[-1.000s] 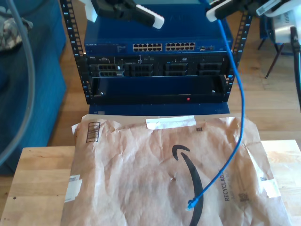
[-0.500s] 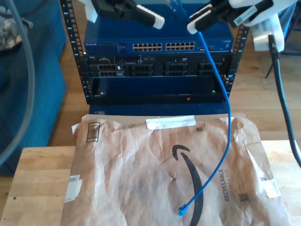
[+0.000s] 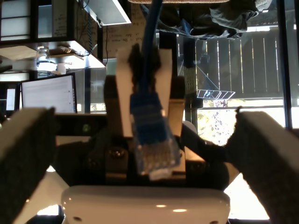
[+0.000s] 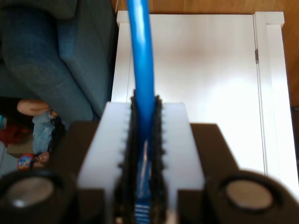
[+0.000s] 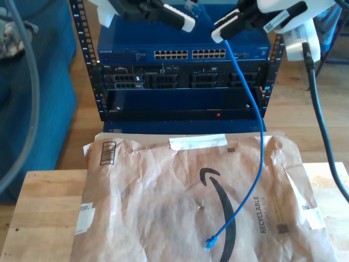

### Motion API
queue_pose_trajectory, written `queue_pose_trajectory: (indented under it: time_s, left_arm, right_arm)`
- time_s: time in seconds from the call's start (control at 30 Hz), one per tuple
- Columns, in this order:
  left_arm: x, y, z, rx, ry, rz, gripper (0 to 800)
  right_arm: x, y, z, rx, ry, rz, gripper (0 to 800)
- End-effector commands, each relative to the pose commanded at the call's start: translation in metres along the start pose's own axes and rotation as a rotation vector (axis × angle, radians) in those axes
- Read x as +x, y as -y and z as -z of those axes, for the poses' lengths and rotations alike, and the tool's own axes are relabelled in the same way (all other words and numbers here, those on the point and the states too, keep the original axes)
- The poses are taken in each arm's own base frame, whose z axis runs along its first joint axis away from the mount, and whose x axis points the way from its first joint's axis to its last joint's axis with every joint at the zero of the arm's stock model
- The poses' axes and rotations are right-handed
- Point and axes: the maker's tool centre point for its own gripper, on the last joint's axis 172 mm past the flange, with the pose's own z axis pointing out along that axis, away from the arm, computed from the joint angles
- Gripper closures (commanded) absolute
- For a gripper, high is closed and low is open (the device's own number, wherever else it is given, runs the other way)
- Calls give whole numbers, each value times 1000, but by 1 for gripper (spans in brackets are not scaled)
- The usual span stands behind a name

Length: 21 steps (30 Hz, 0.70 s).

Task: Grab the cable and plug it in

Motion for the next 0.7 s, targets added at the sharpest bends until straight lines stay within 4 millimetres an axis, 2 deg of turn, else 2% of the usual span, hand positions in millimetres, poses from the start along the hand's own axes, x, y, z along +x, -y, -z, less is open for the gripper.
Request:
queue_pose_trajectory:
  time_s: [0.07,0.13,0.17,0.27,0.33,0.47,0.7]
  left_arm:
    - [0,1,0,2,0,0,363]
    - [0,1,0,3,0,-2,383]
    - [0,1,0,3,0,0,425]
    - [0,4,-1,12,0,0,476]
    - [0,4,-1,14,1,0,479]
    - [0,3,-1,9,0,0,567]
    - [0,2,-1,8,-2,2,616]
  right_arm:
    - [0,3,1,12,1,2,789]
    - [2,4,-1,8,0,-3,789]
    - [2,5,-1,7,0,-4,789]
    - [2,6,-2,8,0,-5,789]
    - [3,7,-2,8,0,-6,789]
    - [3,8,-3,10,0,-9,789]
    - [2,7,-4,8,1,-5,789]
